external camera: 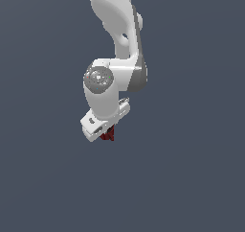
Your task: Pick up the object and move it to a goal position.
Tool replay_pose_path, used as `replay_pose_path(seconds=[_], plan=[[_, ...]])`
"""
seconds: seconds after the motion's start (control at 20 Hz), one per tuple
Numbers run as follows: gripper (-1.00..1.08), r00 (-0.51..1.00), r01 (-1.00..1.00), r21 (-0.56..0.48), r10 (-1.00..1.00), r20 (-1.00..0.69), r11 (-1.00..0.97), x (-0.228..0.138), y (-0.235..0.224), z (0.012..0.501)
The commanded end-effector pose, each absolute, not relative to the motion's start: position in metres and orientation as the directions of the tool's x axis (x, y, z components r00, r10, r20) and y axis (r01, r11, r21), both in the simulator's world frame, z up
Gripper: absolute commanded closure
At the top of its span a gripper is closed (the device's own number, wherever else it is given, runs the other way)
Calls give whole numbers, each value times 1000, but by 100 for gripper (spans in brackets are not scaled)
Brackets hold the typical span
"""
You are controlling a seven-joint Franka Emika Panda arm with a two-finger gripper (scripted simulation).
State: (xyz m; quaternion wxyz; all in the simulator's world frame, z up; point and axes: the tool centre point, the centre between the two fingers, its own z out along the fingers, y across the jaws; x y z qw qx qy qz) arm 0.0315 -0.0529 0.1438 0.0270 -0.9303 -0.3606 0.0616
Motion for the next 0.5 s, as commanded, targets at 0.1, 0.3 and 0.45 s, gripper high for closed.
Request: replay_pose_path(seconds=[0.1,0.3,0.45], plan=[[-20,653,741,-128,752,-93,-659,33,-58,137],[-20,577,797,-159,812,-86,-583,35,-64,132],[-20,517,833,-181,852,-76,-522,35,-67,128]])
